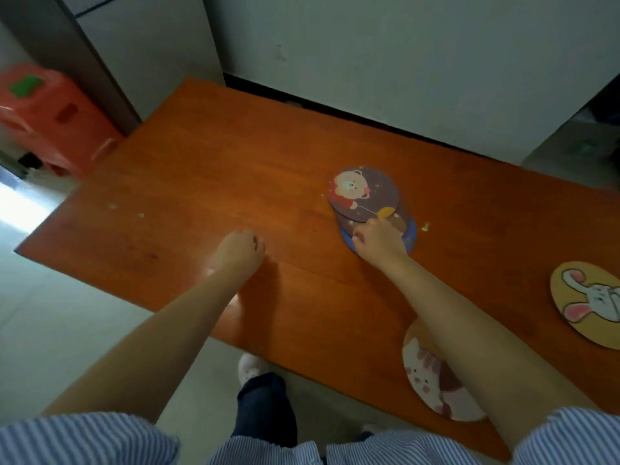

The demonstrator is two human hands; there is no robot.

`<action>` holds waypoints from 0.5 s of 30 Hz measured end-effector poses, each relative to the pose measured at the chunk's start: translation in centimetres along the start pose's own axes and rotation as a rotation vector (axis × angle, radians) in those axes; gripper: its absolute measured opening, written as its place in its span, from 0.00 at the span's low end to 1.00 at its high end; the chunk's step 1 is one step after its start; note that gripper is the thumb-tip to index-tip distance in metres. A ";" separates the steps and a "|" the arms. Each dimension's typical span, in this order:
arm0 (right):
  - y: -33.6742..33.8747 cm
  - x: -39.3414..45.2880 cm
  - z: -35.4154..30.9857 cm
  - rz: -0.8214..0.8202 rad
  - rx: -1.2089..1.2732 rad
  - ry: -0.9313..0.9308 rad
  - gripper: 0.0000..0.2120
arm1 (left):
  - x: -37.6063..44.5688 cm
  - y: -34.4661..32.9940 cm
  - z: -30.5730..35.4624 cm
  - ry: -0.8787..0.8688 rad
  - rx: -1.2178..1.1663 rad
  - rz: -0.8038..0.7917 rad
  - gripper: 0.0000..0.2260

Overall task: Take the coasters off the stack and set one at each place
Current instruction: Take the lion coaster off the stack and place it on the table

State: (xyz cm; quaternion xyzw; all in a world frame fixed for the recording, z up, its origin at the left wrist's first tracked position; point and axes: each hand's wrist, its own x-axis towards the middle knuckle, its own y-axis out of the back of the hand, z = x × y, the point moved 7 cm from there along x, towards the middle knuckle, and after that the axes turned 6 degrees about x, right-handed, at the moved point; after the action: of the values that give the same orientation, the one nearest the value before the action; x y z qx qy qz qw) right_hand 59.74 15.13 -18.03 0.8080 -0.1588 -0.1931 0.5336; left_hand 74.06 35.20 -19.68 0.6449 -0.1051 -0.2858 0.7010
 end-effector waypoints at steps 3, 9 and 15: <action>-1.4 3.4 -0.8 0.004 0.059 -0.162 0.11 | 2.8 -0.1 -4.1 -0.081 0.053 -0.042 0.15; -3.4 7.0 -0.2 0.068 0.192 -0.456 0.23 | 6.7 -2.2 -9.7 -0.231 0.175 -0.094 0.23; -2.9 8.9 0.1 0.089 -0.062 -0.482 0.19 | 6.7 -4.7 -12.1 -0.314 0.167 -0.042 0.26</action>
State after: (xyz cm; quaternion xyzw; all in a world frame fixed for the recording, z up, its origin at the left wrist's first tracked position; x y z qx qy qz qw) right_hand 67.58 12.03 -22.03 0.7140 -0.3110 -0.3615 0.5127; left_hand 84.53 41.76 -27.44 0.6505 -0.2234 -0.3878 0.6137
